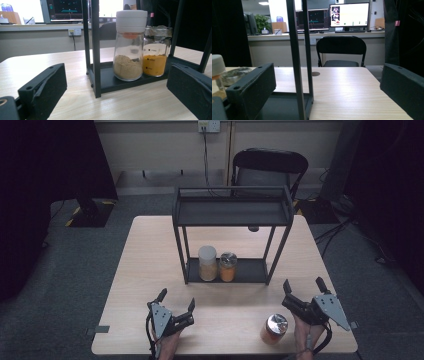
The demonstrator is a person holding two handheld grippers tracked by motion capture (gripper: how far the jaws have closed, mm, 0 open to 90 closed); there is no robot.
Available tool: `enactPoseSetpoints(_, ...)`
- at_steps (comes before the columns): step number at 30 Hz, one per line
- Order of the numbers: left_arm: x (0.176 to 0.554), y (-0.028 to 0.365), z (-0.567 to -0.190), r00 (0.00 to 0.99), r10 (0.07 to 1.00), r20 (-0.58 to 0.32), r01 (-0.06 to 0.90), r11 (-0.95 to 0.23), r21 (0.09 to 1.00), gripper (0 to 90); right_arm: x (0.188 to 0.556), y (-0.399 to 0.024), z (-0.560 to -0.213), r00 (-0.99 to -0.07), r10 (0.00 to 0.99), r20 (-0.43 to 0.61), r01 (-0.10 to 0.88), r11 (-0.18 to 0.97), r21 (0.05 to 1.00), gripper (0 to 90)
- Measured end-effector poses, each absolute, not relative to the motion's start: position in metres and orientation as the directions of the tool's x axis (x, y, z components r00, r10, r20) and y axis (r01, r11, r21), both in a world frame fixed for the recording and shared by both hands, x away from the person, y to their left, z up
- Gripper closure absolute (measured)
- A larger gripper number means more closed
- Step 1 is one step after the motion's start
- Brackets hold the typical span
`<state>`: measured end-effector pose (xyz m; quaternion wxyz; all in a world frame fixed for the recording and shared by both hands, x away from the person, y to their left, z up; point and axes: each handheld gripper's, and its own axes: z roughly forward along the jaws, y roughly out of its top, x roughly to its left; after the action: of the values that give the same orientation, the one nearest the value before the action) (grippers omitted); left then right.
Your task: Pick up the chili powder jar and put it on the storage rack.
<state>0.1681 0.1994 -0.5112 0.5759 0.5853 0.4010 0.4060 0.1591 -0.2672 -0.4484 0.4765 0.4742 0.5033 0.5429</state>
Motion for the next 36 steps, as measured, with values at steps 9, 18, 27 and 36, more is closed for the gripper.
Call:
enactPoseSetpoints(9, 0.168, 0.199, -0.511, 0.348, 0.937, 0.015, 0.002, -0.016, 1.000, 2.2, 0.150, -0.267, -0.443, -0.109, 0.992, 0.058, -0.035, -0.062, 0.997, 0.0)
enactPoseSetpoints(18, 0.168, 0.199, -0.511, 0.348, 0.937, 0.015, 0.001, -0.017, 1.000, 2.2, 0.141, -0.264, -0.441, -0.135, 0.990, 0.036, -0.054, -0.043, 0.998, 0.0)
enactPoseSetpoints(27, 0.168, 0.199, -0.512, 0.349, 0.937, 0.015, -0.001, -0.016, 1.000, 2.2, 0.133, -0.263, -0.439, -0.166, 0.986, 0.023, -0.057, -0.033, 0.998, 0.3)
enactPoseSetpoints(36, 0.168, 0.200, -0.511, 0.349, 0.937, 0.014, 0.000, -0.015, 1.000, 2.2, 0.126, -0.263, -0.444, -0.185, 0.982, 0.031, -0.060, -0.043, 0.997, 2.4)
